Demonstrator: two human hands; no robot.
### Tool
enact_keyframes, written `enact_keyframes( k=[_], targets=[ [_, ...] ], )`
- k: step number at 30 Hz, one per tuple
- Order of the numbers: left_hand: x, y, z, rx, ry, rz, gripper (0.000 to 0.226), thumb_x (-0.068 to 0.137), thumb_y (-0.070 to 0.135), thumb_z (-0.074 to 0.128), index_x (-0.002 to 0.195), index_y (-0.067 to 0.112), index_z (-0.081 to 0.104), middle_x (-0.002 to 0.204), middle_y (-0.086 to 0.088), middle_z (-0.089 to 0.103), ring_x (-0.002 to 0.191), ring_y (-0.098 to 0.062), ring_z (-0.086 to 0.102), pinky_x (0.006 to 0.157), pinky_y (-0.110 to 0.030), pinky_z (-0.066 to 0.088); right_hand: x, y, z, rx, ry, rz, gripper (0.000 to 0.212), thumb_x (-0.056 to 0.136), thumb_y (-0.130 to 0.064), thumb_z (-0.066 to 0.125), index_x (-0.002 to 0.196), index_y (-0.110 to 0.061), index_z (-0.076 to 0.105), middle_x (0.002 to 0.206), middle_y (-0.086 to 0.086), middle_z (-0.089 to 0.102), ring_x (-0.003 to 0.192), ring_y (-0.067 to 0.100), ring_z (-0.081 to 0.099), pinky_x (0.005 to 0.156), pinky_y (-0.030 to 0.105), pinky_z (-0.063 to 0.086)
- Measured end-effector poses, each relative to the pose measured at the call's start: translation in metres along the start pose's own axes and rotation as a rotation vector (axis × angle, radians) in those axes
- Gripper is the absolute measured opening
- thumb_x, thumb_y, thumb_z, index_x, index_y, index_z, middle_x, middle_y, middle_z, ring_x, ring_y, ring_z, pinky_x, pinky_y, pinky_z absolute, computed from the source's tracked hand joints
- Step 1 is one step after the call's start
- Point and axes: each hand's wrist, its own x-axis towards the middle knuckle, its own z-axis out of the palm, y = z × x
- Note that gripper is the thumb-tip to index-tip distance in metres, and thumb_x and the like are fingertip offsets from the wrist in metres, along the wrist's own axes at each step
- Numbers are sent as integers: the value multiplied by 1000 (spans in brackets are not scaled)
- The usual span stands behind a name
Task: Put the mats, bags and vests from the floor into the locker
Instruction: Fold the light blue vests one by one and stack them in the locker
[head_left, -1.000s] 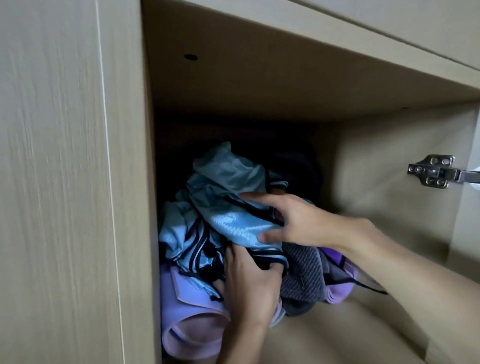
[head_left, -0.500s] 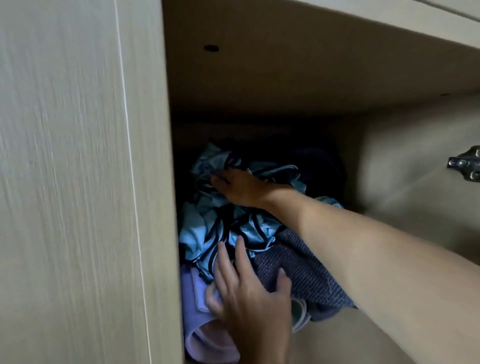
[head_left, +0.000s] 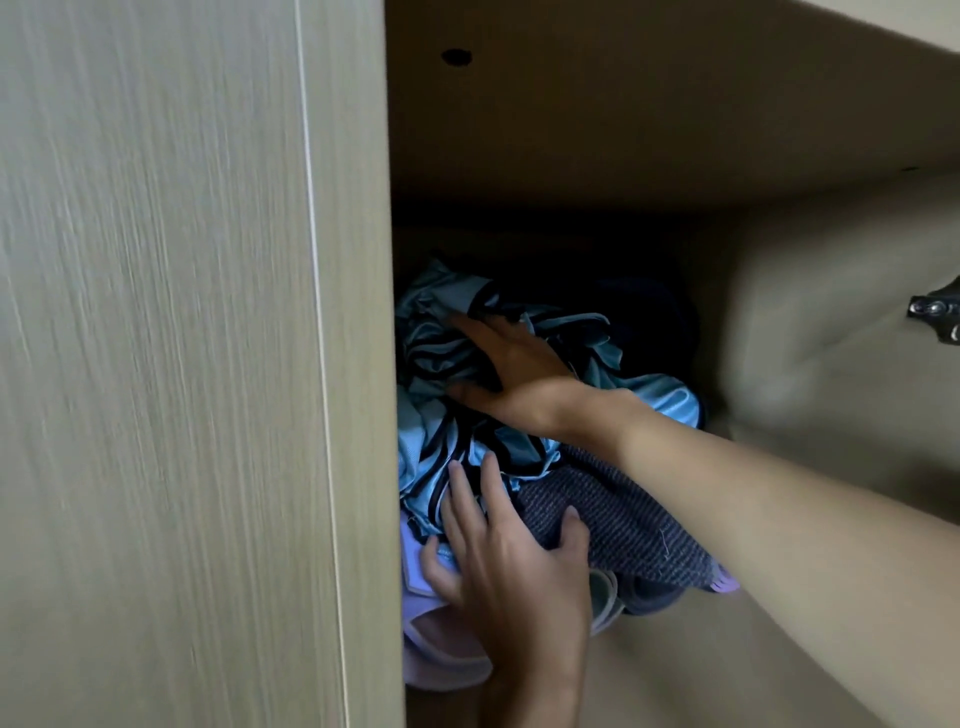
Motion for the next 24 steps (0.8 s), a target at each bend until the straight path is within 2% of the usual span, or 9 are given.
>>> enact_keyframes(
  k=[4,8,12,15,18,21,24],
  targets=[
    [-2,1,-2,-42,-1,-20,81,68,51,71,142,28,47,158,-2,34,144,-19,34,111,-48,20,-22,1,-11,27,-25,56,76,92,-48,58,154,-33,18,160,-1,21,146,21,20,119,35,21],
    [-5,4,-11,-87,-62,-40,79,76,48,73,146,29,40,162,-1,25,149,-16,22,115,-43,12,-55,5,-22,16,51,85,72,90,-45,62,151,-26,29,153,3,37,140,23,35,113,40,34],
    [-18,14,-28,-121,-109,-3,70,79,43,71,141,25,45,159,-7,27,149,-22,19,116,-43,10,-102,8,-34,2,87,165,65,91,-43,61,147,-22,36,142,5,48,132,24,43,108,44,37],
    [-38,24,-39,-145,-148,99,64,77,36,73,135,19,51,154,-11,35,144,-30,28,116,-46,15,-148,10,-42,23,91,268,60,93,-39,59,146,-22,37,143,0,45,134,20,40,110,41,35],
    [-66,36,-47,-250,-232,161,54,76,28,74,125,16,56,134,-10,52,125,-33,45,107,-46,31,-207,9,-50,35,108,378,51,92,-33,59,140,-22,44,135,0,48,127,21,46,106,44,38],
    [-100,45,-47,-407,-444,242,40,78,18,73,115,15,58,113,-7,60,106,-31,54,95,-45,43,-281,7,-56,35,121,525,37,90,-25,61,126,-19,55,115,3,56,107,23,57,97,43,45],
    [-131,46,-37,-463,-648,237,32,79,14,73,108,16,59,104,-3,62,100,-27,58,94,-44,47,-353,-1,-55,45,80,688,35,92,-20,60,127,-12,57,118,11,59,111,25,58,101,37,43]
  ],
)
